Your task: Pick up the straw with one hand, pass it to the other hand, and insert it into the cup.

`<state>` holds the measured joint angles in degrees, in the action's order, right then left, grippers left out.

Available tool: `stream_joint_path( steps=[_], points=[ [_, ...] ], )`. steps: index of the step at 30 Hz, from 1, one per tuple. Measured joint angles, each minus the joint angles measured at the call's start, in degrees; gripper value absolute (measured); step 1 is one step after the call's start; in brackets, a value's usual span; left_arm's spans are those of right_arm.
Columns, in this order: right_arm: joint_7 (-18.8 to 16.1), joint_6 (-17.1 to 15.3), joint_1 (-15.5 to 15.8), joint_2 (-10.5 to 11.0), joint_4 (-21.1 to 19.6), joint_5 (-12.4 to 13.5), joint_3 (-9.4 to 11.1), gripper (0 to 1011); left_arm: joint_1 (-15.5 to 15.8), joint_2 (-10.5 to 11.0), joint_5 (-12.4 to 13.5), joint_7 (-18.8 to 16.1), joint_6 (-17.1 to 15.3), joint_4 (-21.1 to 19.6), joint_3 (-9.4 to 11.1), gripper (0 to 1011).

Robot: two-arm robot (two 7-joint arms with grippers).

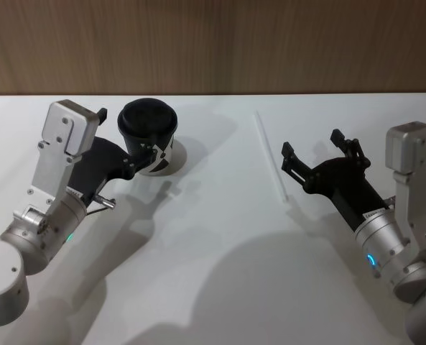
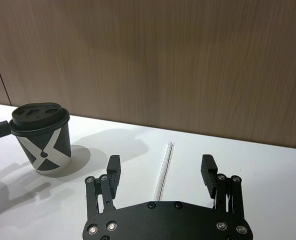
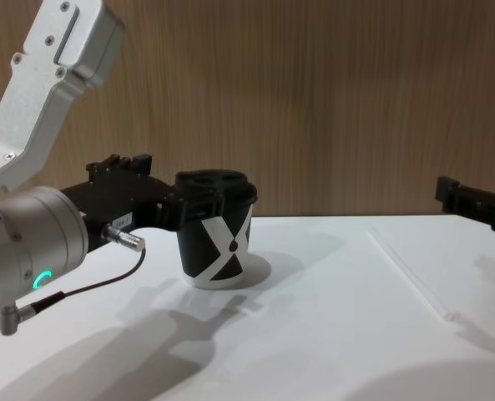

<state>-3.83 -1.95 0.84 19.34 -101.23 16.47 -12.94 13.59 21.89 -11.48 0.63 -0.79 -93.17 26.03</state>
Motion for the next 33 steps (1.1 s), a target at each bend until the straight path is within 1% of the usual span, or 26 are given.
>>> stream_joint_path(
  steps=[33],
  points=[
    [0.00,0.00,0.00,0.00,0.00,0.00,0.00,1001,0.00,0.00,0.00,0.00,0.00,0.00,0.00,1000]
  ],
)
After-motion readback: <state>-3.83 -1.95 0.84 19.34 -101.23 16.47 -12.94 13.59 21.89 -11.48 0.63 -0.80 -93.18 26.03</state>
